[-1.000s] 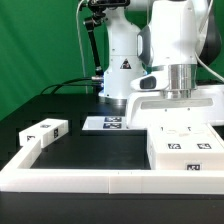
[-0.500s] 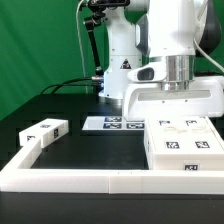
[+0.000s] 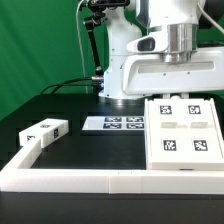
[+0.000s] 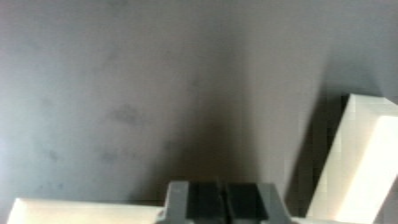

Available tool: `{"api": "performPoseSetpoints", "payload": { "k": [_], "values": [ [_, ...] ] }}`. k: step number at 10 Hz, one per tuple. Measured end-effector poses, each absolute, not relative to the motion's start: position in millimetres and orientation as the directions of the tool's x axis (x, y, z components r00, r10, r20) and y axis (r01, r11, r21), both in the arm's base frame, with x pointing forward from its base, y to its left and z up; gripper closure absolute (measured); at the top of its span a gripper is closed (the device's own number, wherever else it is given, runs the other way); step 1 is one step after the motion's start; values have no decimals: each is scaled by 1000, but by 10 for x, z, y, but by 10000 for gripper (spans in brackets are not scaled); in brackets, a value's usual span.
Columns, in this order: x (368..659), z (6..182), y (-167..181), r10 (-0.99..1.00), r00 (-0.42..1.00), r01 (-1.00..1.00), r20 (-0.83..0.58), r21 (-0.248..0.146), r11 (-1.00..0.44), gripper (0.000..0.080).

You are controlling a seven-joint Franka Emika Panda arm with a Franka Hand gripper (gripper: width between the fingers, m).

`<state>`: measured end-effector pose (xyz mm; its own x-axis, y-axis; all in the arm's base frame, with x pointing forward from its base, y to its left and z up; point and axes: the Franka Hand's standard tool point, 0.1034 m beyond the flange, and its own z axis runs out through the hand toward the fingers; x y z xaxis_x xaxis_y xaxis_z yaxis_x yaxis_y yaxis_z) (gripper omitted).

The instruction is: Assemble cabinet

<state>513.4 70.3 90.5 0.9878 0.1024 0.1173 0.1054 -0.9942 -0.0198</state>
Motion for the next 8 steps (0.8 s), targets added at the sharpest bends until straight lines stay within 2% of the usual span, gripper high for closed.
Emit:
{"api": "performPoseSetpoints", "payload": {
  "k": [2, 6, 7, 8],
  "values": [
    [5197, 1052, 736, 105, 989, 108, 108, -23, -994, 794],
    [5169, 1004, 729, 105, 989, 108, 104, -22, -994, 794],
    [5176, 1019, 729, 105, 990, 107, 93, -23, -994, 794],
    [5275, 1112, 738, 104, 992, 106, 78, -25, -994, 794]
  ]
}}
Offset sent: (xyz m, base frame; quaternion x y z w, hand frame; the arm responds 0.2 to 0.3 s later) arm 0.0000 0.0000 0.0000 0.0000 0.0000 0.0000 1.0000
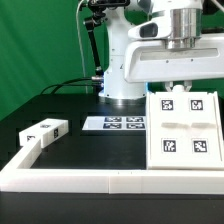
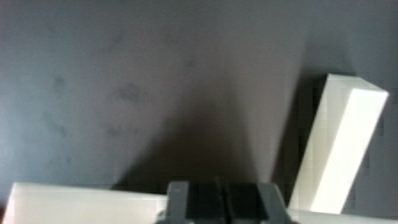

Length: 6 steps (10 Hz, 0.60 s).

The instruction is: Assemble cabinet

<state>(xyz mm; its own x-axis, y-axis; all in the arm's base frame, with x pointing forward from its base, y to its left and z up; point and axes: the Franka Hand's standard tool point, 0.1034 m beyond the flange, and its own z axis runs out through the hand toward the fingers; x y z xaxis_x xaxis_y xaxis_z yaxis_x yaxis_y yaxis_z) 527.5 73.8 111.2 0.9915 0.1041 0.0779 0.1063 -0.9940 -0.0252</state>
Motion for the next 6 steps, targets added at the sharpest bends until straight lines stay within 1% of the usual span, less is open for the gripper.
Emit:
{"api": "performPoseSetpoints", "payload": {
  "k": [1, 3, 6],
  "values": [
    [5346, 1180, 754, 105, 992, 107, 66, -27, -994, 794],
    [5417, 1252, 776, 107, 994, 108, 38, -30, -994, 794],
    [5378, 1256, 796, 114, 993, 114, 30, -29, -993, 794]
  ]
}}
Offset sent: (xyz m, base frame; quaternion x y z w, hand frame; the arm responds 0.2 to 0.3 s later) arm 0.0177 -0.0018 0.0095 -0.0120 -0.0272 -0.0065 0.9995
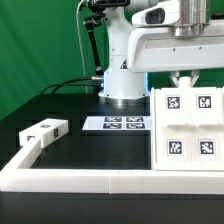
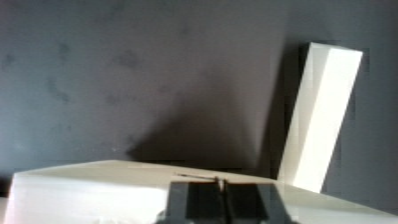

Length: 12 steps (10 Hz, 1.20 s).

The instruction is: Assemble cabinet

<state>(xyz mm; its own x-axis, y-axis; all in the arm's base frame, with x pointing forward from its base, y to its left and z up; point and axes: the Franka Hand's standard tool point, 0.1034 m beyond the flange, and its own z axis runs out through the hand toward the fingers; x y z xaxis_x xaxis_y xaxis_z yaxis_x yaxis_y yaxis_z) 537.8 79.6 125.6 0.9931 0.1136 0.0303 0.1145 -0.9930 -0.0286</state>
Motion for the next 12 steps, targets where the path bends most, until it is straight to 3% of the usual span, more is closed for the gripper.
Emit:
{"api": "performPoseSetpoints", "payload": {
  "k": [3, 10, 12],
  "values": [
    [5237, 1245, 764, 116, 992, 117, 47, -27, -993, 794],
    [5560, 1279, 913, 110, 993, 111, 39, -31, -993, 794],
    [5508, 1244, 946, 116, 993, 117, 33, -31, -993, 794]
  ]
}}
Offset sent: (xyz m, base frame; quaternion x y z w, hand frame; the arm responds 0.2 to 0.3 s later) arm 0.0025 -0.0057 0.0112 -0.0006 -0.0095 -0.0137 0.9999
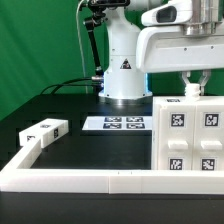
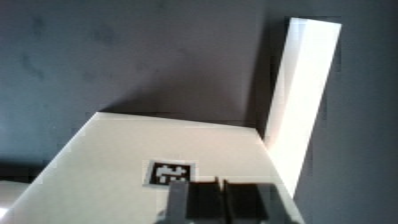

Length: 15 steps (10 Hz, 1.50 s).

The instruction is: Assemble cabinet

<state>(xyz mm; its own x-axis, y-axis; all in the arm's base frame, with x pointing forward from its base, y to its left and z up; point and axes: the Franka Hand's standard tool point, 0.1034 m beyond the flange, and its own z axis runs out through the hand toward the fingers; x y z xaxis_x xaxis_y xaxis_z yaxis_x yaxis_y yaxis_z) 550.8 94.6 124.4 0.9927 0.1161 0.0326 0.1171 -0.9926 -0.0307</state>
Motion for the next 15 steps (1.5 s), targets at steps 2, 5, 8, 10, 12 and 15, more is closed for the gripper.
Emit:
{"api": "performPoseSetpoints", "payload": {
  "k": [2, 5, 8, 10, 12, 15],
  "values": [
    [5507, 1238, 943, 116, 993, 117, 32, -31, -993, 700],
    [5498, 1227, 930, 115, 993, 116, 29, -30, -993, 302],
    [5128, 992, 476, 30, 1000, 30, -4, -7, -1000, 37],
    [4949, 894, 18, 13, 1000, 14, -24, 13, -1000, 11],
    [4822, 876, -543, 85, 996, 86, -13, 23, -996, 2],
    [4767, 857, -1053, 108, 994, 108, -7, 15, -994, 2]
  ]
}}
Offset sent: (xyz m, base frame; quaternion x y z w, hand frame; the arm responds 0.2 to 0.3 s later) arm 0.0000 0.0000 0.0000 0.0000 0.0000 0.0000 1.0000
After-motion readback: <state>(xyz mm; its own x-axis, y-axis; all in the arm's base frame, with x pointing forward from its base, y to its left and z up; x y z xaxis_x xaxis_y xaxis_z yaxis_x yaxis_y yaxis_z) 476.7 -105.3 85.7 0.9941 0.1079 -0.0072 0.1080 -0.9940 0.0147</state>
